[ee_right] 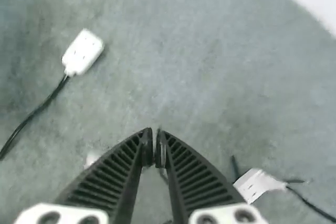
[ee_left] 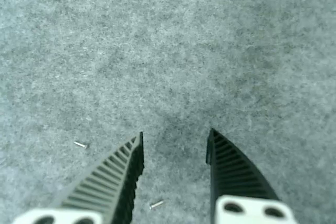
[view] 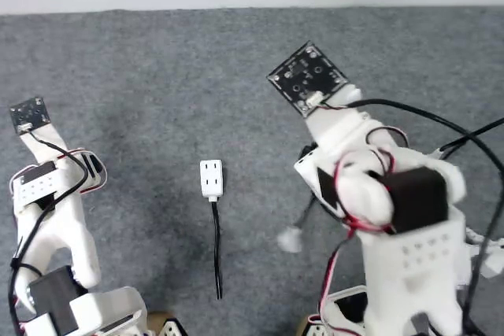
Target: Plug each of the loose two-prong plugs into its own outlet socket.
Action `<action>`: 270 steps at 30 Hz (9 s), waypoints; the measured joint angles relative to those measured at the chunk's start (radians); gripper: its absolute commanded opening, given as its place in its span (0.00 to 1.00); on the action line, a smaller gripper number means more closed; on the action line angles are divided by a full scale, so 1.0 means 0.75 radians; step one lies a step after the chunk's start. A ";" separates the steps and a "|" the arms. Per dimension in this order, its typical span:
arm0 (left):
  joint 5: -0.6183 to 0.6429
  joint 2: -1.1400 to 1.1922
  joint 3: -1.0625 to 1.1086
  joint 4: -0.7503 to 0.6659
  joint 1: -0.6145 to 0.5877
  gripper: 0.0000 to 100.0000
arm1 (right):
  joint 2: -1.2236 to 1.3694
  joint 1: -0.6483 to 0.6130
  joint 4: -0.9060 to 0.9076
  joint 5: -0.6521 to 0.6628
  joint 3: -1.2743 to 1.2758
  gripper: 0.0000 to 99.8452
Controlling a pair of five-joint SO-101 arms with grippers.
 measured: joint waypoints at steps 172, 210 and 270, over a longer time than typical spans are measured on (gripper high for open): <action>-0.761 0.000 0.074 0.270 0.358 0.01 | 0.303 -0.485 -0.473 -0.565 0.485 0.01; -1.268 -0.595 0.599 0.207 0.542 0.01 | 0.336 -0.683 -0.951 -0.763 0.749 0.01; -1.033 -0.595 0.599 0.106 0.503 0.01 | 0.800 -0.389 -1.555 -0.804 0.691 0.01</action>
